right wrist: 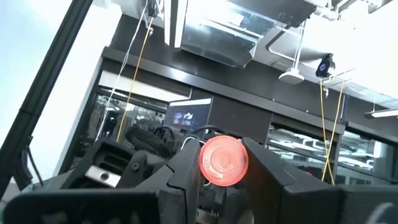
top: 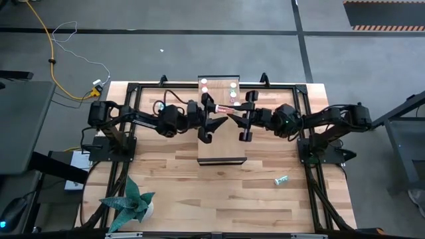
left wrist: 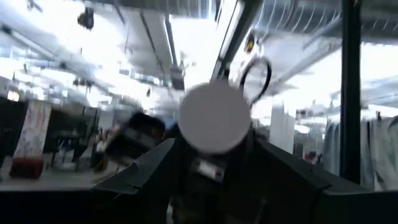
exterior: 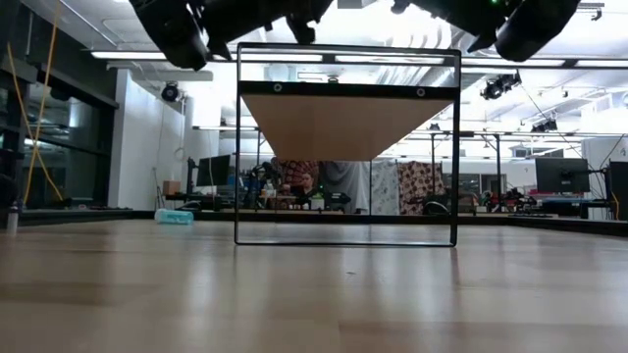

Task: Pick and place medicine bottles onto shelf by color
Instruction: Put the transparent orange pill bottle on the shelf

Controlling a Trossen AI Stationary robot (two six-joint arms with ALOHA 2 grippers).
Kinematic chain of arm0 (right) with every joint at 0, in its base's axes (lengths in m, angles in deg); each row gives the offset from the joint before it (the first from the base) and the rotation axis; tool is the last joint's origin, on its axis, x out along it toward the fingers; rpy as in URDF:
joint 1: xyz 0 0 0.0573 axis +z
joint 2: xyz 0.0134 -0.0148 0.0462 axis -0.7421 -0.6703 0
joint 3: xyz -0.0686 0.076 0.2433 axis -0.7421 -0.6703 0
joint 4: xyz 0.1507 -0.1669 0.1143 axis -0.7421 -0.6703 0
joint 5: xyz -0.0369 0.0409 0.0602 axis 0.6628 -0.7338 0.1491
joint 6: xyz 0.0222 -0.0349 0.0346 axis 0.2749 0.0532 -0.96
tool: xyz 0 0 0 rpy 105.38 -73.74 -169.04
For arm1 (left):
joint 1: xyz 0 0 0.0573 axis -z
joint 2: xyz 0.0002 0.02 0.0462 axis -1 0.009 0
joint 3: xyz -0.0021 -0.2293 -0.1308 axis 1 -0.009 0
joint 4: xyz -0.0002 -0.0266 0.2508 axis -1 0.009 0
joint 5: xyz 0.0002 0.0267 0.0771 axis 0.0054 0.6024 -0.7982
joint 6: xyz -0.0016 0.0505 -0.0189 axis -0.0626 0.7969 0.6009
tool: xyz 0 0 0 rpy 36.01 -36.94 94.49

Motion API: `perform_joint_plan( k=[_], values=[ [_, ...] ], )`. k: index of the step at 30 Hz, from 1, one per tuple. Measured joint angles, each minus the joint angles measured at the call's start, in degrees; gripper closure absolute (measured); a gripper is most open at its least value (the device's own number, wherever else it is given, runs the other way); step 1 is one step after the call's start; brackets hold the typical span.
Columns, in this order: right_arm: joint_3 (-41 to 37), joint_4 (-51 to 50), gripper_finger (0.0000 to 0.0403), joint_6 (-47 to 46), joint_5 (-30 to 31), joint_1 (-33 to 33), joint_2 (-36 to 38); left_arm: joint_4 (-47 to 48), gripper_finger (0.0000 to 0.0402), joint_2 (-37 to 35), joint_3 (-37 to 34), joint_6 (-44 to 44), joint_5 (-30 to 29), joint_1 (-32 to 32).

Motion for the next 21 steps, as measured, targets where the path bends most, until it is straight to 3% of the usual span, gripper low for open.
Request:
perform_joint_plan(
  k=[8, 21],
  values=[
    [0.80, 0.38, 0.0313, 0.43, -0.11, 0.00, 0.02, -5.71, 0.0200, -0.31, 0.09, -1.07, -0.87, 0.01],
    [0.80, 0.95, 0.0313, 0.43, -0.09, 0.00, 0.02, -6.65, 0.0200, -0.31, 1.57, -1.42, -2.35, -0.11]
  ],
)
